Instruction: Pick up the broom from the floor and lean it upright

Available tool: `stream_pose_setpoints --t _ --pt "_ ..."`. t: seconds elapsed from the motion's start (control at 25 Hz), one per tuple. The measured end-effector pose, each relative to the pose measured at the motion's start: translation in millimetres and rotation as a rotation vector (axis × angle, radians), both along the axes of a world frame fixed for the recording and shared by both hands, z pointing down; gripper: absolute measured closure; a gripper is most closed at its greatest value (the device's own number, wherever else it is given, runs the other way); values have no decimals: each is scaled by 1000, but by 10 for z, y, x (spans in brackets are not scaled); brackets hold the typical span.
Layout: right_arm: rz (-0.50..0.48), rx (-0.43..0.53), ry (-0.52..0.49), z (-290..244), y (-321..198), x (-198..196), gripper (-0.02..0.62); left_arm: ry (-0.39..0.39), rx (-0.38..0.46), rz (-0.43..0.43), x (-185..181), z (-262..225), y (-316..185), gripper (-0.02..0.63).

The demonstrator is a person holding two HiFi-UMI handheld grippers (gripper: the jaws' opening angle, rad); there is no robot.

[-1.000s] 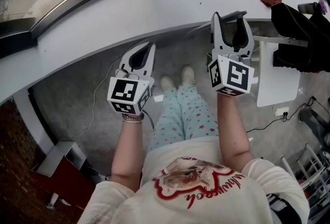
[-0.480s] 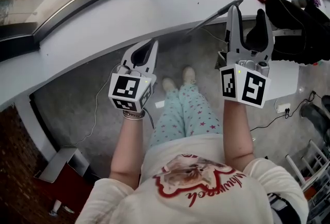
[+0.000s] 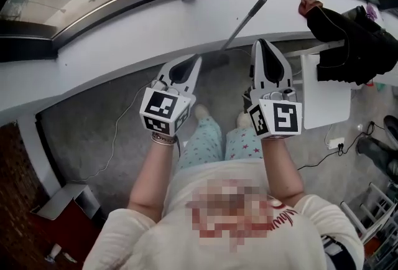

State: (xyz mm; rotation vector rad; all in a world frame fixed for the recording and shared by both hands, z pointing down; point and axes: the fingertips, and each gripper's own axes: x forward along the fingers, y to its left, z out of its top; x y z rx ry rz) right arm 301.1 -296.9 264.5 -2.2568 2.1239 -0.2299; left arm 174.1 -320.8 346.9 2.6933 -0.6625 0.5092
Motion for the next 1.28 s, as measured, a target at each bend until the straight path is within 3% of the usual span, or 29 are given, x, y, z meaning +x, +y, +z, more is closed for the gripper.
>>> stream_pose_setpoints --t 0.36,0.8,1.04,1.28 --pt "-232 69 28 -575 513 -41 571 10 113 -71 406 -687 729 586" --pt "-473 105 46 -1024 1908 316 571 86 151 -271 1040 -1244 2156 586" --pt "-527 121 25 -1205 2244 332 571 89 203 -343 934 -1609 2618 586" --pt "-581 115 30 -1184 2719 142 571 88 202 -394 617 -1717 3151 586"
